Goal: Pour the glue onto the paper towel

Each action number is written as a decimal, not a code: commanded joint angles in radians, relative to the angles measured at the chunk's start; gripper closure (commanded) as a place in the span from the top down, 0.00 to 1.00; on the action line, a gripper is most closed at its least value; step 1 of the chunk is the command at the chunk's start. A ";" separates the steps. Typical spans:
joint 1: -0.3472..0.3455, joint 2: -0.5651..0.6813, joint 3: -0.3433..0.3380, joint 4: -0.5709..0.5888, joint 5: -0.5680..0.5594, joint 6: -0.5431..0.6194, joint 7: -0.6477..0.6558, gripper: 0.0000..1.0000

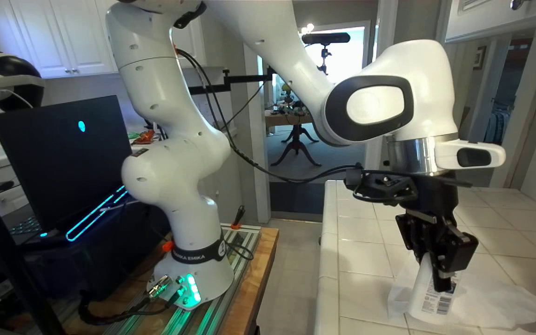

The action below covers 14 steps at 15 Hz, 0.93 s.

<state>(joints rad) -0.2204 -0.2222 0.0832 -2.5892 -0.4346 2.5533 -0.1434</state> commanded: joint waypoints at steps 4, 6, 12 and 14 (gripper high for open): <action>0.096 -0.005 -0.079 0.038 -0.004 -0.100 -0.110 0.26; 0.099 -0.005 -0.081 0.040 -0.003 -0.102 -0.122 0.26; 0.099 -0.005 -0.082 0.040 -0.003 -0.103 -0.126 0.26; 0.105 -0.004 -0.083 0.046 0.003 -0.122 -0.158 0.06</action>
<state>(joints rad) -0.1509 -0.2270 0.0306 -2.5515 -0.4297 2.4561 -0.2743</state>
